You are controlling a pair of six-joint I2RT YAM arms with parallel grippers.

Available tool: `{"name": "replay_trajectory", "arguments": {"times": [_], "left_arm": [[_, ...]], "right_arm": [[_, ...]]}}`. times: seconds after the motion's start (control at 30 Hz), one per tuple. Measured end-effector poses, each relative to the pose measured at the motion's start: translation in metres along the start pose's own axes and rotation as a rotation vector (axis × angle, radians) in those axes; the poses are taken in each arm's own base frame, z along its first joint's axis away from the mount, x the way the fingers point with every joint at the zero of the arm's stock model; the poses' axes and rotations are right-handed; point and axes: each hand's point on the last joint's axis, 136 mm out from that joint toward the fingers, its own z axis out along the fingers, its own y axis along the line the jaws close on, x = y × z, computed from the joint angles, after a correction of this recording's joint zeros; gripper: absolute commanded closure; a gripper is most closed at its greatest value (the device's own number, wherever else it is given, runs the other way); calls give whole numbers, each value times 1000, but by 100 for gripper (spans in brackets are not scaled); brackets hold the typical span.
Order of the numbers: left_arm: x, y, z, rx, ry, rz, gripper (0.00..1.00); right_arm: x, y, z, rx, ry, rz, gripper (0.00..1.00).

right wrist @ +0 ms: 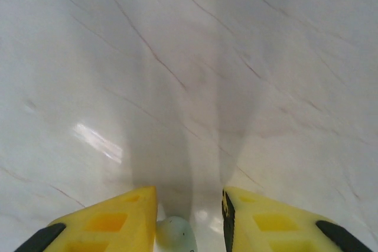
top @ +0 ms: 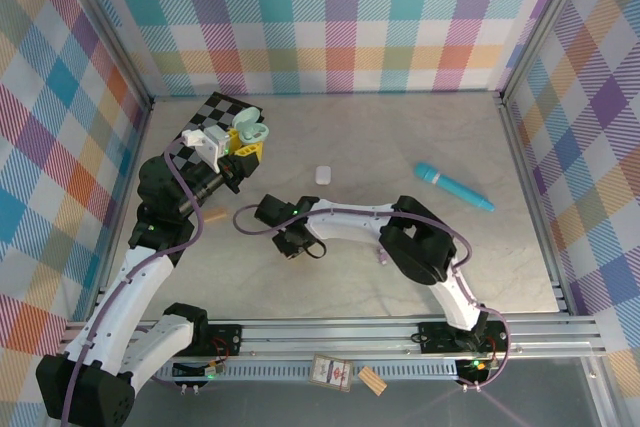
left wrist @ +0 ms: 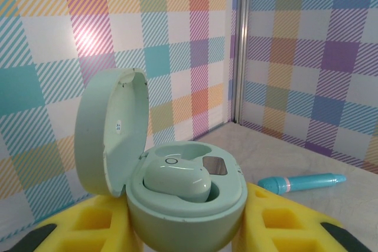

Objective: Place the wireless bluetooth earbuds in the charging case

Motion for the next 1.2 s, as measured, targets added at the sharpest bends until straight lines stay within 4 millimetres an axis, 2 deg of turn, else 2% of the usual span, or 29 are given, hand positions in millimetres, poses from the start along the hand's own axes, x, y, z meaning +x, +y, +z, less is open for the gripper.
{"name": "replay_trajectory", "arguments": {"times": [0.27, 0.4, 0.5, 0.67, 0.77, 0.9, 1.0, 1.2], "left_arm": [[0, 0, 0, 0, 0, 0, 66], [1, 0, 1, 3, 2, -2, 66], [3, -1, 2, 9, 7, -4, 66], [3, -2, 2, 16, 8, -5, 66], [4, -2, 3, 19, 10, -6, 66], [4, -2, 3, 19, 10, -6, 66], [4, -2, 3, 19, 10, -6, 66], [5, -2, 3, 19, 10, -7, 66]], "right_arm": [[35, -46, -12, 105, 57, 20, 64], [43, -57, -20, 117, 61, 28, 55], [37, -53, -29, 68, 27, 46, 51], [24, -36, -38, -68, -26, 77, 52], [19, -24, -34, -135, -31, 78, 54], [20, -13, -19, -180, -2, 60, 55], [25, -13, -5, -176, 31, 55, 55], [27, -13, -5, -187, 23, 59, 56]]}}
